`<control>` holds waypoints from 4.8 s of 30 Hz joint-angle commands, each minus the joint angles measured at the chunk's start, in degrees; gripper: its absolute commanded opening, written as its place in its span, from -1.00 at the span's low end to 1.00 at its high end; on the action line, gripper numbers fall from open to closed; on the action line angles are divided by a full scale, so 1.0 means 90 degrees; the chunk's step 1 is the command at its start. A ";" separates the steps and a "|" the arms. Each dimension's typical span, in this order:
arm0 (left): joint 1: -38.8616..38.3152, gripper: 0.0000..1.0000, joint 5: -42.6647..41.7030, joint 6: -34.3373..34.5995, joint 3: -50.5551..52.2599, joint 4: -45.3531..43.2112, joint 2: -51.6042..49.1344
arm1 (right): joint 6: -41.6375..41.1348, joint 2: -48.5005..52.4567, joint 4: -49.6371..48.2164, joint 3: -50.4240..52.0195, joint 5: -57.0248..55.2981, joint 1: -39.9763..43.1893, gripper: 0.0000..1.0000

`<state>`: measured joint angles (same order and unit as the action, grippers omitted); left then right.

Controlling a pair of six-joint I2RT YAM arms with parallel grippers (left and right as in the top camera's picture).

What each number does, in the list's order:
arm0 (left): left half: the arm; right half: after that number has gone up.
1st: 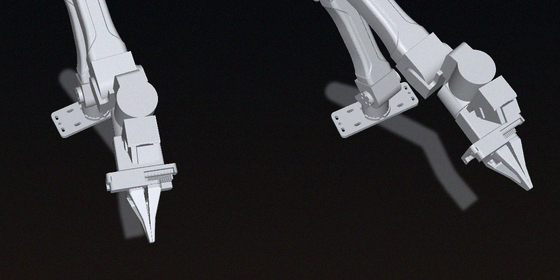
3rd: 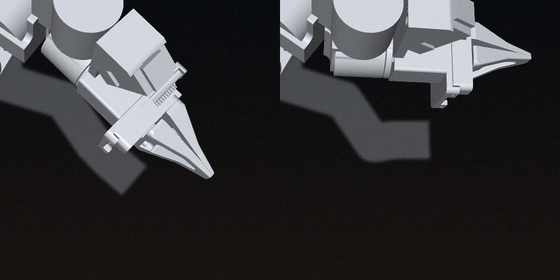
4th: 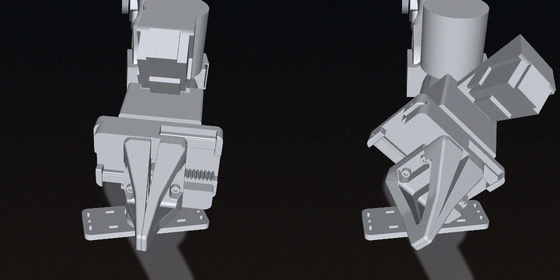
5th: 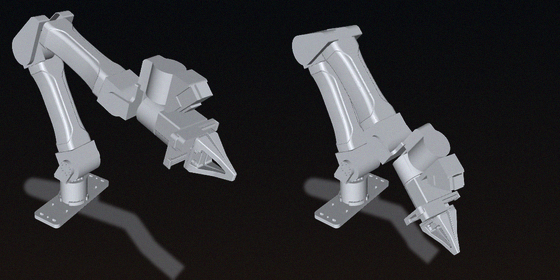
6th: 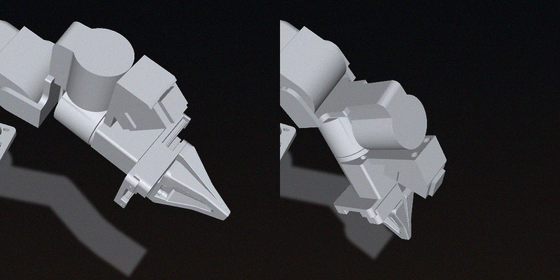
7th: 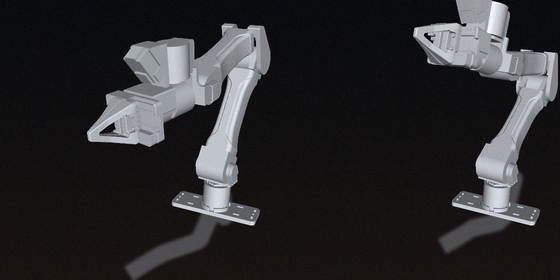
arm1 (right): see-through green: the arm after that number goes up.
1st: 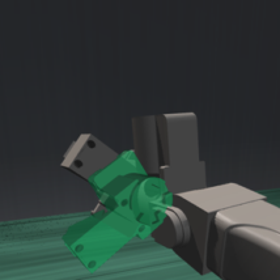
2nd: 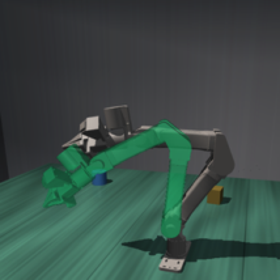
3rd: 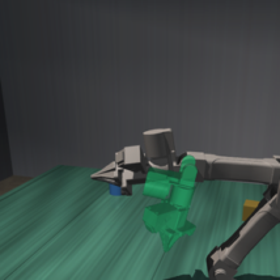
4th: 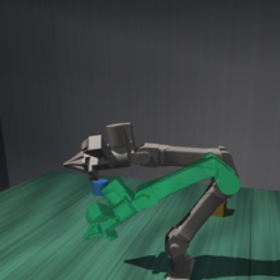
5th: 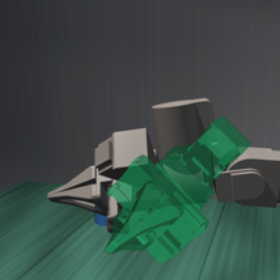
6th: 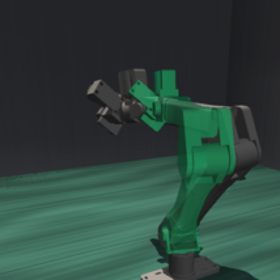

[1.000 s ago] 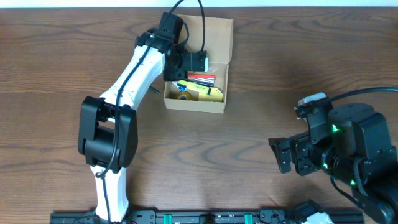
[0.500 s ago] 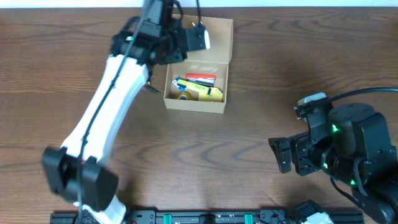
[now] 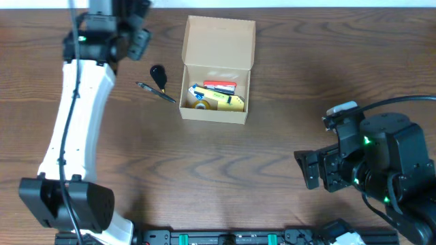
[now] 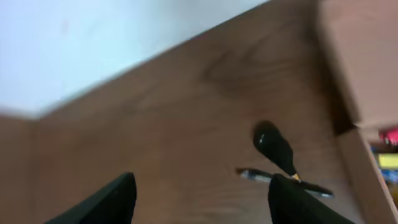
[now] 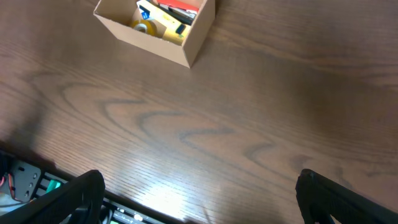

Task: Pack container
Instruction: 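Withdraw the left gripper and move it over the black round-handled tool, then lower the left gripper onto the black tool's round handle and grasp it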

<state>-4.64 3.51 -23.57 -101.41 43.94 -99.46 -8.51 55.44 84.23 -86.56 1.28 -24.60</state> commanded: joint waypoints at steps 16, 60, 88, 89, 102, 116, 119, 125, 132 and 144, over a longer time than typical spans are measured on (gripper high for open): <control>0.0299 0.33 -0.0418 0.5372 0.0053 -0.0056 -0.1846 | 0.0051 -0.0005 0.0005 -0.0083 -0.0068 0.0046 0.98; -0.0330 0.92 0.0347 0.5294 0.0396 -0.0345 -0.2773 | 0.0051 -0.0005 0.0007 -0.0083 -0.0068 0.0046 0.98; -0.0357 0.86 0.0287 0.4585 0.1139 -0.1630 -0.2956 | 0.0051 -0.0005 0.0005 -0.0083 -0.0068 0.0046 0.98; -0.0376 0.87 0.0340 0.4585 0.1139 -0.1656 -0.2965 | 0.0051 -0.0005 0.0007 -0.0083 -0.0068 0.0046 0.99; -0.0410 0.80 0.0340 0.4592 0.1139 -0.1729 -0.3252 | 0.0051 -0.0005 0.0007 -0.0083 -0.0068 0.0046 0.99; -0.0403 0.01 0.0345 0.4592 0.1132 -0.1749 -0.3252 | 0.0051 -0.0005 0.0007 -0.0083 -0.0068 0.0046 0.98; -0.0403 -0.11 0.0345 0.4590 0.1083 -0.1736 -0.3249 | 0.0051 -0.0005 0.0007 -0.0083 -0.0070 0.0046 0.98; -0.0362 -0.34 0.0379 0.4588 0.0848 -0.1671 -0.3242 | 0.0051 -0.0005 0.0007 -0.0083 -0.0068 0.0046 0.98; -0.0189 -0.88 0.0712 0.4330 -0.0012 -0.0763 -0.3223 | 0.0051 -0.0005 0.0007 -0.0083 -0.0068 0.0046 0.99; -0.0236 -0.88 0.0772 0.2052 -0.3070 0.1440 -0.3223 | 0.0051 -0.0005 0.0007 -0.0083 -0.0070 0.0046 0.98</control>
<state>-6.24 9.47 3.36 -122.65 54.94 -127.33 -8.51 55.44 84.27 -86.56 1.26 -24.60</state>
